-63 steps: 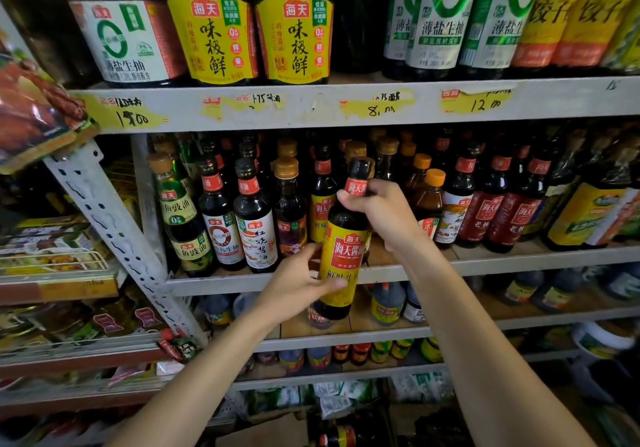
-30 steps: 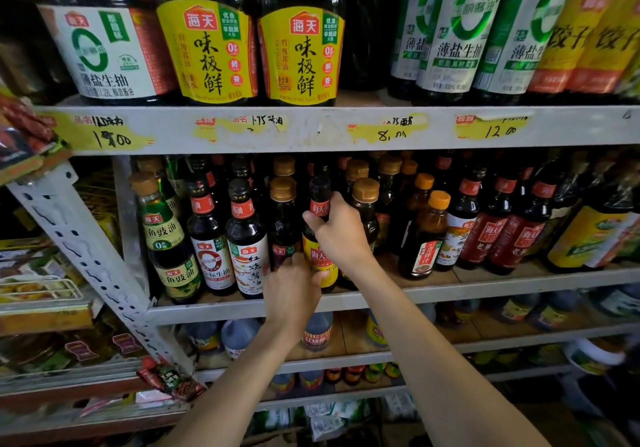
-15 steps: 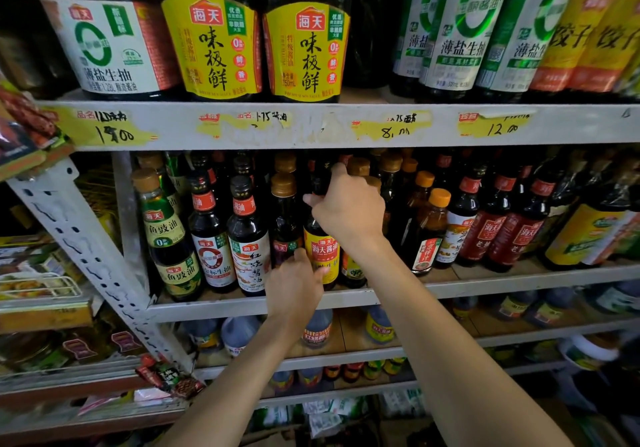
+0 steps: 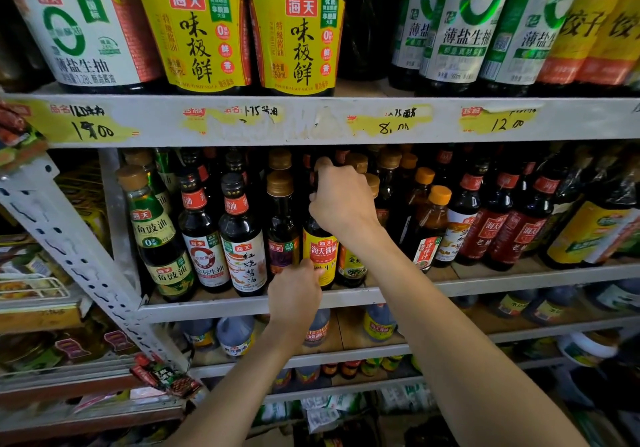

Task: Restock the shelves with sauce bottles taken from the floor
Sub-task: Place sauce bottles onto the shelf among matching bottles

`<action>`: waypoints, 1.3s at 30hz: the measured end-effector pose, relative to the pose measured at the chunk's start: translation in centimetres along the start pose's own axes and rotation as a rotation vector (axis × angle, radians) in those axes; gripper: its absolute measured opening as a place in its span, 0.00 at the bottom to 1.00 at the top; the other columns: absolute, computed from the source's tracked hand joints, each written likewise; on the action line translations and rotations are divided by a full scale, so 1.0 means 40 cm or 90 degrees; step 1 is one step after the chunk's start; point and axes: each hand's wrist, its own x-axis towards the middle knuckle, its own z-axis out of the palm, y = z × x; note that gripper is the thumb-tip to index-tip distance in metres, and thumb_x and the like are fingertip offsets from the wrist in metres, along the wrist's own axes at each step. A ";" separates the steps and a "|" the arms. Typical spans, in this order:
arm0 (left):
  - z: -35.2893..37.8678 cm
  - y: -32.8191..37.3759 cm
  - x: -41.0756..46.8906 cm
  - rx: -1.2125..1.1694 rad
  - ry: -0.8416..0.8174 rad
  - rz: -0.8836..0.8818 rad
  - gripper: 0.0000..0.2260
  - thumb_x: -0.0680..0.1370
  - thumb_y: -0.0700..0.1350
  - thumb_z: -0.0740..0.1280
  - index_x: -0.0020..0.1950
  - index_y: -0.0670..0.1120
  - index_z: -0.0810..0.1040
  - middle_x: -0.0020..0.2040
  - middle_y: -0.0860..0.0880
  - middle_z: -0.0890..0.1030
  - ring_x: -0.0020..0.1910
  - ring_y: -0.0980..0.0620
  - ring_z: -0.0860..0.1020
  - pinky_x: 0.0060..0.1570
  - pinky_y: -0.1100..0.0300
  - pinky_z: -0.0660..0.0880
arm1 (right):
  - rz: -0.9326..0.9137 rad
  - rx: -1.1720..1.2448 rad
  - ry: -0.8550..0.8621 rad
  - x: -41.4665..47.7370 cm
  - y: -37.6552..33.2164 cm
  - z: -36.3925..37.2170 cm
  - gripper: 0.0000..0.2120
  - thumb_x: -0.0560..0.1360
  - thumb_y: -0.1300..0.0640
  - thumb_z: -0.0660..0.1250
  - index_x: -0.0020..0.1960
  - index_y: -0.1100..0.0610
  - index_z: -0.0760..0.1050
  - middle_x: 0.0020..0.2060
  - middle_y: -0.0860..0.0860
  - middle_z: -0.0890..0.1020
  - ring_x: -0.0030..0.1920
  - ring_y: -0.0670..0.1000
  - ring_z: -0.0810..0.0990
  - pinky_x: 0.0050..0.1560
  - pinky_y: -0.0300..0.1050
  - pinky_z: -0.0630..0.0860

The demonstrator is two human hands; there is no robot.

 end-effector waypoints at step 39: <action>0.711 1.281 -0.632 -0.132 -0.567 0.575 0.07 0.80 0.45 0.64 0.55 0.44 0.77 0.53 0.44 0.78 0.54 0.42 0.77 0.50 0.54 0.71 | 1.142 0.369 0.250 -1.515 1.360 -0.179 0.08 0.74 0.58 0.62 0.39 0.56 0.78 0.38 0.59 0.84 0.34 0.55 0.82 0.37 0.47 0.79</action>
